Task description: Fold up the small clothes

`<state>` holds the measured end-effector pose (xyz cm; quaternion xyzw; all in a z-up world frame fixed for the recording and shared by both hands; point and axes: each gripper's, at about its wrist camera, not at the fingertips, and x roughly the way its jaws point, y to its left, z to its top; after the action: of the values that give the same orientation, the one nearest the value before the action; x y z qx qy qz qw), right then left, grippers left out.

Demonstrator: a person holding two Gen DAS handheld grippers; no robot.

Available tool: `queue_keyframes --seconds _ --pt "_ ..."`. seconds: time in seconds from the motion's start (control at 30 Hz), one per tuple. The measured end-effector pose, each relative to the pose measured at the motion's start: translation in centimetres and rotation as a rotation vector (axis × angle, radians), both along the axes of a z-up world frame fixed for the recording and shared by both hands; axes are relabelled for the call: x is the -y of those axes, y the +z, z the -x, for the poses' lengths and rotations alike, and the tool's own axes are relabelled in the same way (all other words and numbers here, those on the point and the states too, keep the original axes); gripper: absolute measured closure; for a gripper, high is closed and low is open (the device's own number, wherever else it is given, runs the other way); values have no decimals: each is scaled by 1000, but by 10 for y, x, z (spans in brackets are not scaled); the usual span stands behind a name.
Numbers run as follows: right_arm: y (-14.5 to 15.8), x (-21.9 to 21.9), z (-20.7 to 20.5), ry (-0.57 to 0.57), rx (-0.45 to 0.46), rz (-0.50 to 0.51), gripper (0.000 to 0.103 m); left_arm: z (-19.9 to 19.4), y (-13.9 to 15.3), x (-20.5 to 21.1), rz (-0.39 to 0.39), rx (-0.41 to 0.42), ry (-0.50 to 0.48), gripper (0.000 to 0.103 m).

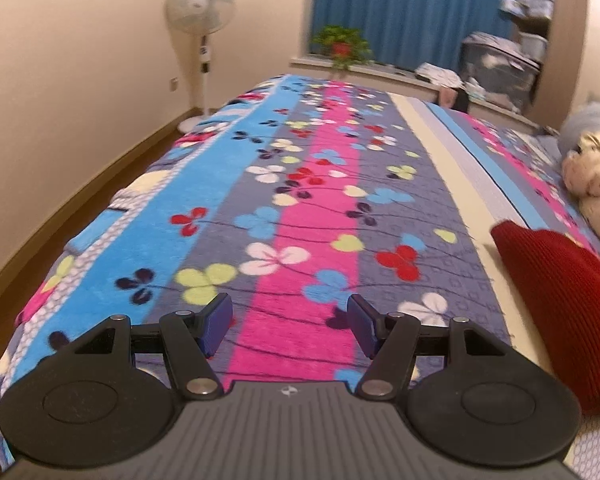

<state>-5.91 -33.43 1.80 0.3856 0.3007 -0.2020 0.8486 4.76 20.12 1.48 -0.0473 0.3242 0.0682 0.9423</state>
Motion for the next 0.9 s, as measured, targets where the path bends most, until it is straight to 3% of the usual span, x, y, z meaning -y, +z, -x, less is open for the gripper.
queue_keyframes --seconds 0.1,0.17,0.3,0.37,0.43,0.5,0.63,0.73,0.8,0.9 --pt "22 16 -19 141 44 97 54 1 -2 19 -60 23 -26 34" --pt "31 25 -41 307 54 151 48 4 -2 34 -121 52 -47 34" --pt "21 20 -77 610 31 238 35 12 -6 57 -134 72 -96 34" --pt "1 16 -80 649 22 230 34 15 -8 71 -132 67 -131 34" --pt "-22 12 -84 635 -65 157 35 17 -8 90 -126 60 -173 34" --pt "-26 10 -88 650 -41 89 38 17 -7 110 -111 59 -206 34" --pt "-33 -8 -94 767 -73 174 38 7 -1 158 -20 51 -277 34" --pt "-34 -6 -89 776 -74 152 57 -5 2 199 33 33 -356 34" --pt "-31 2 -87 757 -55 154 80 -14 1 224 58 22 -407 34" --pt "-17 12 -74 728 37 131 87 -20 0 255 61 41 -474 34"
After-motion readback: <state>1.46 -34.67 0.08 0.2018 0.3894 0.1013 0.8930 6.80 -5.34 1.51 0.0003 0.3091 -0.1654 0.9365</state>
